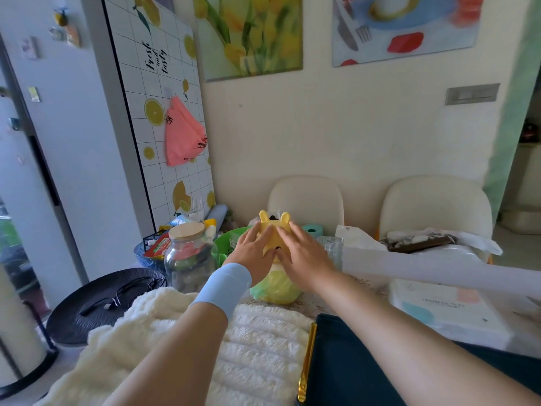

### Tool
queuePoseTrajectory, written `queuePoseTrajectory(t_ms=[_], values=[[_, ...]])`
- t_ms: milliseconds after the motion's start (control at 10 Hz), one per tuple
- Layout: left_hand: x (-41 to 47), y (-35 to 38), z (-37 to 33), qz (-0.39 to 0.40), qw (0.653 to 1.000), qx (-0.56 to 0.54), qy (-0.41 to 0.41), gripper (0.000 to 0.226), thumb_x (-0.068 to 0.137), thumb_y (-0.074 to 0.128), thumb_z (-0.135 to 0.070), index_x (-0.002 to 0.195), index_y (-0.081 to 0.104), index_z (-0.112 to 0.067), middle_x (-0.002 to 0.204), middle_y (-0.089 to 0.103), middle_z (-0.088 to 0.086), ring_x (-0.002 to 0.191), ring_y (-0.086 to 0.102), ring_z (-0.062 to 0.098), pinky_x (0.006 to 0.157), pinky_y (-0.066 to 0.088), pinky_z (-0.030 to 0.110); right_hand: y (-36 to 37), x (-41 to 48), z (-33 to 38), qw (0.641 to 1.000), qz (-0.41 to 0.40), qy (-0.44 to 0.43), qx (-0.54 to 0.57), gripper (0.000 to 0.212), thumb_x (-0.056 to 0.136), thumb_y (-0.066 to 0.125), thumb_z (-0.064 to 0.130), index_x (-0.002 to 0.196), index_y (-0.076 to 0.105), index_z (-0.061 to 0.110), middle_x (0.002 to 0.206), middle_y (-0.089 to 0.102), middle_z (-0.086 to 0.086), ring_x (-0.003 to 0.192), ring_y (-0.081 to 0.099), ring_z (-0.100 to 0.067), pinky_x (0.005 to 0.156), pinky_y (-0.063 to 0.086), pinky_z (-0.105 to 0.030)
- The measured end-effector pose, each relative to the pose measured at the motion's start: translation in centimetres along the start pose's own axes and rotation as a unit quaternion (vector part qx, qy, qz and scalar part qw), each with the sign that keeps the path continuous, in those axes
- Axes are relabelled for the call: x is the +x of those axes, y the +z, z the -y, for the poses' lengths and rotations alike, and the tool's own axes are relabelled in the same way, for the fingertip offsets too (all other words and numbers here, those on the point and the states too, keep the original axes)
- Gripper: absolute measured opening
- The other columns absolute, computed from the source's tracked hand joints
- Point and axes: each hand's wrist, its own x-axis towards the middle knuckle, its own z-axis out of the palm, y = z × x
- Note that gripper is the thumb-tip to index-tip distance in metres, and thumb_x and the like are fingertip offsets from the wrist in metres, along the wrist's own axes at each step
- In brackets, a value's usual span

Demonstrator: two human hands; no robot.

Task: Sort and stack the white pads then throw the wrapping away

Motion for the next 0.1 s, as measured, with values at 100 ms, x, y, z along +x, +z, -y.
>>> queuePoseTrajectory(t_ms=[100], values=[[0.08,-0.4,-0.23,-0.021,1.0,0.0,-0.001,0.058,0.103,0.039,-0.035,0.156,0.013,-0.037,0.166,-0.002,-0.007,0.152,-0.001,0.019,0.121,0.017,0.044,-0.09,0.07,0.06,1.0,0.0,0.001,-0.002,0.061,0.106,0.029,0.049,0.161,0.01,0.03,0.17,-0.001,-0.003,0.156,0.005,-0.026,0.121,0.02,-0.055]])
